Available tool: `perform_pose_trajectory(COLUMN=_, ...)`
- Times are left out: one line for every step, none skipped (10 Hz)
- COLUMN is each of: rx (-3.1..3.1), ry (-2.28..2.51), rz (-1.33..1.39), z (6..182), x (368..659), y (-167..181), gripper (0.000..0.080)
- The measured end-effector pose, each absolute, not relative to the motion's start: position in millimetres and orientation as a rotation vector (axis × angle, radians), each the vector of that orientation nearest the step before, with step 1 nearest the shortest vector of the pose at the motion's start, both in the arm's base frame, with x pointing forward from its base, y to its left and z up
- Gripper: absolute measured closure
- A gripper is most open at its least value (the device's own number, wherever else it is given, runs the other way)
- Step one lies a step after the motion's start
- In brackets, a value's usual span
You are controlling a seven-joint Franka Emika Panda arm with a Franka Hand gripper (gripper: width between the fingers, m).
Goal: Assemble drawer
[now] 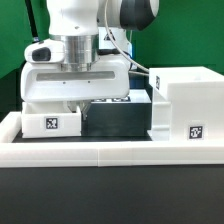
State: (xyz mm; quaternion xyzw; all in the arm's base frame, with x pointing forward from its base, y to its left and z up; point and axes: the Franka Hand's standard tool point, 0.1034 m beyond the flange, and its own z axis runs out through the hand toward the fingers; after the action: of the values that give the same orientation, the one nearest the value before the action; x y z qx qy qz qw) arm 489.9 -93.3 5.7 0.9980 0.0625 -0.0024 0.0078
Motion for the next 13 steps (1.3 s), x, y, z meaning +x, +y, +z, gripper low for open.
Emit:
perform_pose_trajectory(rx=3.12, ry=0.195, rz=-0.008, z=5.7, x=490, y=-93, gripper=0.0758)
perform_pose_trajectory(rx=3.12, ry=0.195, rz=-0.008, z=5.7, x=490, y=-93, gripper=0.0758)
perform_pose_trajectory(rx=3.12, ry=0.195, rz=-0.008, z=5.7, x=490, y=-93, gripper=0.0758)
perform_pose_trajectory(rx=3.12, ry=0.195, rz=-0.008, z=5.7, x=490, y=-93, gripper=0.0758)
perform_pose_trajectory(rx=3.12, ry=0.195, rz=-0.008, z=5.7, x=490, y=-93, gripper=0.0758)
perform_pose_trajectory(rx=3.12, ry=0.195, rz=-0.008, z=5.7, x=490, y=-93, gripper=0.0758)
perform_pose_trajectory(rx=3.122, ry=0.205, rz=-0.015, z=6.5, x=490, y=-93, gripper=0.0758)
perform_pose_trajectory(rx=3.13, ry=0.216, rz=-0.025, z=11.9, x=491, y=-93, gripper=0.0758)
perform_pose_trajectory(rx=3.138, ry=0.226, rz=-0.028, z=17.2, x=492, y=-92, gripper=0.0758)
perform_pose_trajectory(rx=3.14, ry=0.241, rz=-0.031, z=18.9, x=492, y=-93, gripper=0.0758)
perform_pose_trajectory(rx=3.139, ry=0.253, rz=-0.04, z=15.8, x=491, y=-93, gripper=0.0758)
perform_pose_trajectory(rx=3.139, ry=0.251, rz=-0.042, z=15.2, x=490, y=-93, gripper=0.0757)
perform_pose_trajectory(rx=3.138, ry=0.265, rz=-0.043, z=15.1, x=490, y=-93, gripper=0.0757)
